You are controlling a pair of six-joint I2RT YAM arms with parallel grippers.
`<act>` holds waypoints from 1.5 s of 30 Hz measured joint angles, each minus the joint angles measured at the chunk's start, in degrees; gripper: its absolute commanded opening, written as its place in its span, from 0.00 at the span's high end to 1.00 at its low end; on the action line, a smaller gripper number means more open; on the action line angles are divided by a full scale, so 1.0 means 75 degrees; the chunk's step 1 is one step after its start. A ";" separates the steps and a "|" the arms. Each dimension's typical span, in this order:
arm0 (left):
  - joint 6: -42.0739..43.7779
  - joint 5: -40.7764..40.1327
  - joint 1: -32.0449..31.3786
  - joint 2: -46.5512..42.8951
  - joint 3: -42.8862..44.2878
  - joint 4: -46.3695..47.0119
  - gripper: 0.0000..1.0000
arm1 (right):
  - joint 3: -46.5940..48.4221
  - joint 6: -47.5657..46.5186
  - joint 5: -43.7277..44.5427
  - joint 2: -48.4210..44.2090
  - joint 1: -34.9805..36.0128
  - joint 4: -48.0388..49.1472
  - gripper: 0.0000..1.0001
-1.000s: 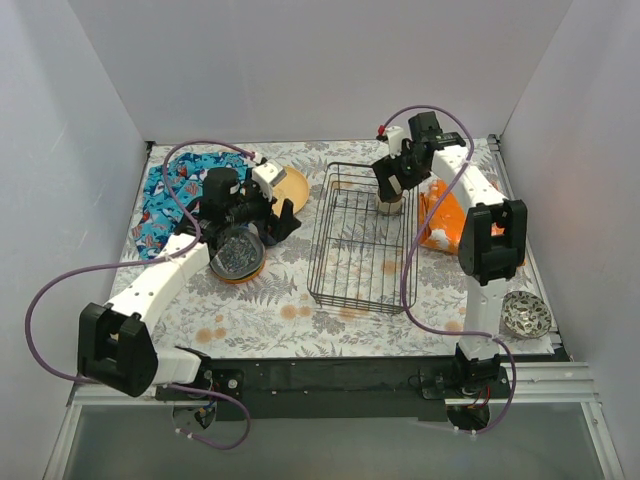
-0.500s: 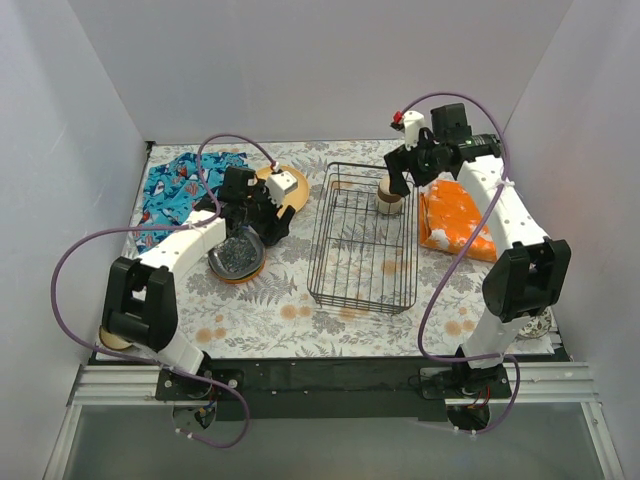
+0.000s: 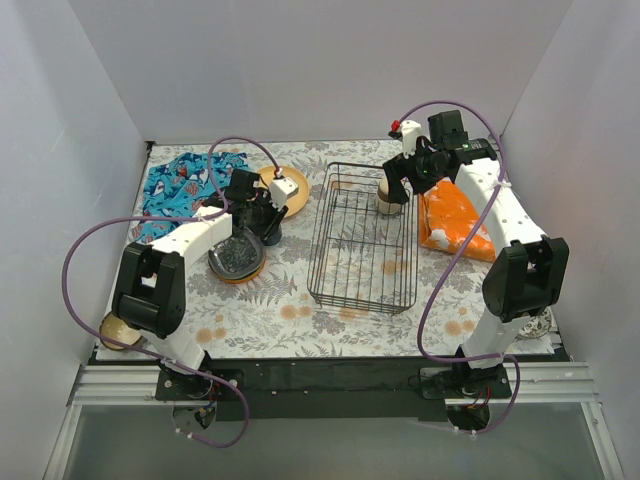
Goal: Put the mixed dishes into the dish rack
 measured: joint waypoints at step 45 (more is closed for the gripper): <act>1.0666 -0.2780 -0.2906 -0.3652 -0.3998 0.3984 1.00 | 0.0391 0.8224 -0.5840 0.1568 0.0560 0.2734 0.01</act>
